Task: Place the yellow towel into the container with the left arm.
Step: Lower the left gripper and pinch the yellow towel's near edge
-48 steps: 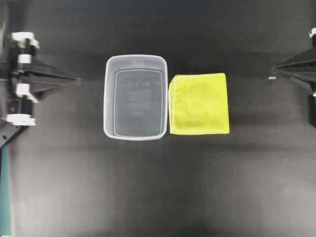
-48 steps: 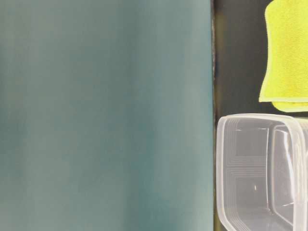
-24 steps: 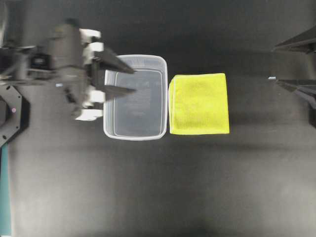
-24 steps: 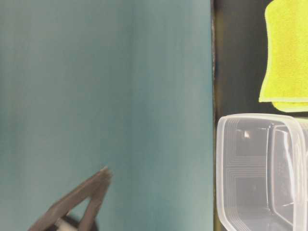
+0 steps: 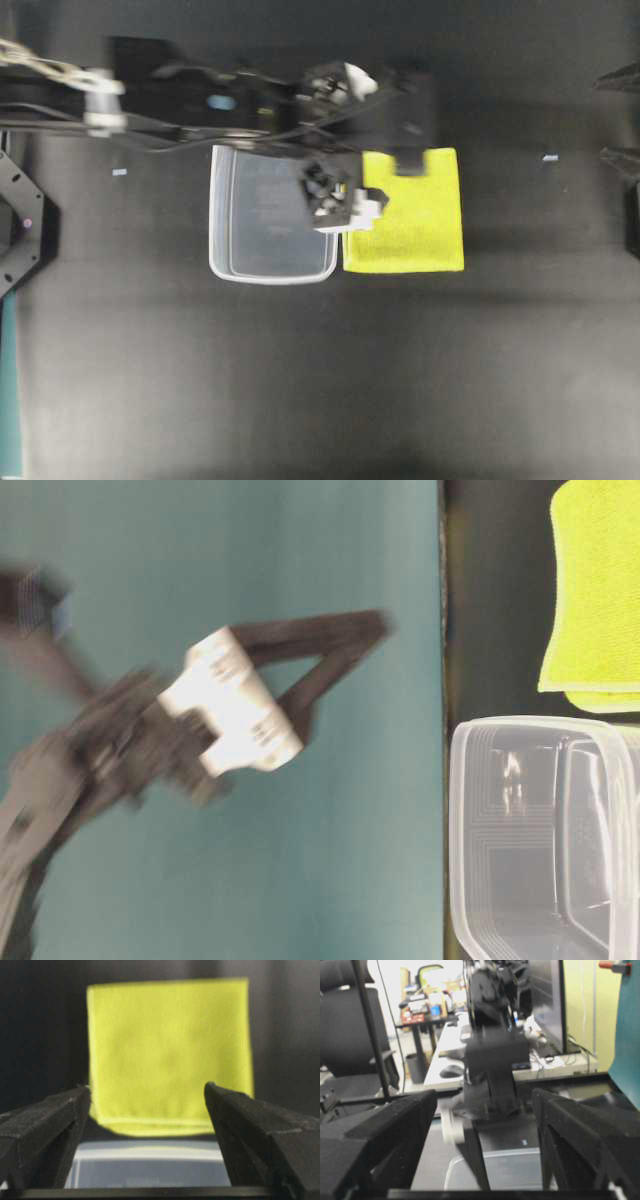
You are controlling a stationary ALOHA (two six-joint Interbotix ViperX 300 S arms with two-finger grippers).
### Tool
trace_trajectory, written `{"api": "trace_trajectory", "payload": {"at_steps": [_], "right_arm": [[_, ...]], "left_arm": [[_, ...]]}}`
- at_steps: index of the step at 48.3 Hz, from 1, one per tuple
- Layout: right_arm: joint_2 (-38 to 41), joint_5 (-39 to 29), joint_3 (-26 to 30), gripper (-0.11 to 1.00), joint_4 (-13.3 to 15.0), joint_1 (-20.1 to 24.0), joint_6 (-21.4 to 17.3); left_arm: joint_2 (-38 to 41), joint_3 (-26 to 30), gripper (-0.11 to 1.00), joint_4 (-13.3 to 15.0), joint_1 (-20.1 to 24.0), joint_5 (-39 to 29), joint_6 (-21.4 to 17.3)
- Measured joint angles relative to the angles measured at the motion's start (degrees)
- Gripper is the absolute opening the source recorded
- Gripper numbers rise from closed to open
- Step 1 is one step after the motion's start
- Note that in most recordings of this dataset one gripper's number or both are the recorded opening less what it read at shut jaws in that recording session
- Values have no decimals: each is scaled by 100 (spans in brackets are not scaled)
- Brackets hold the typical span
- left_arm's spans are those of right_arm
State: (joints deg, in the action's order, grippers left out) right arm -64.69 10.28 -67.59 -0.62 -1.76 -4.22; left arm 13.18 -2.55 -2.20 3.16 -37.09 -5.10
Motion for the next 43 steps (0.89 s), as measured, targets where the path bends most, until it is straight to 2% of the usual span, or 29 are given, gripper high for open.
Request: {"api": "trace_trajectory", "payload": {"at_steps": [5, 11, 21, 33, 35, 38, 43], "right_arm": [[-44, -53, 0, 75, 0, 0, 0], [-70, -97, 9, 74, 0, 9, 0], [-114, -229, 9, 74, 0, 0, 0], [-246, -448, 18, 74, 0, 9, 35], [-264, -483, 18, 74, 0, 0, 35], [-299, -527, 18, 74, 0, 9, 26], [-343, -571, 18, 73, 0, 0, 53]], "left_arm": [[712, 580, 91, 0, 0, -352, -185], [1230, 958, 91, 0, 0, -431, -281], [1881, 1055, 91, 0, 0, -404, -272], [2101, 1063, 88, 0, -62, -229, -185], [2101, 1063, 85, 0, -70, -229, -185], [2101, 1063, 75, 0, -88, -229, -185], [2101, 1055, 46, 0, -193, -264, -246]]}}
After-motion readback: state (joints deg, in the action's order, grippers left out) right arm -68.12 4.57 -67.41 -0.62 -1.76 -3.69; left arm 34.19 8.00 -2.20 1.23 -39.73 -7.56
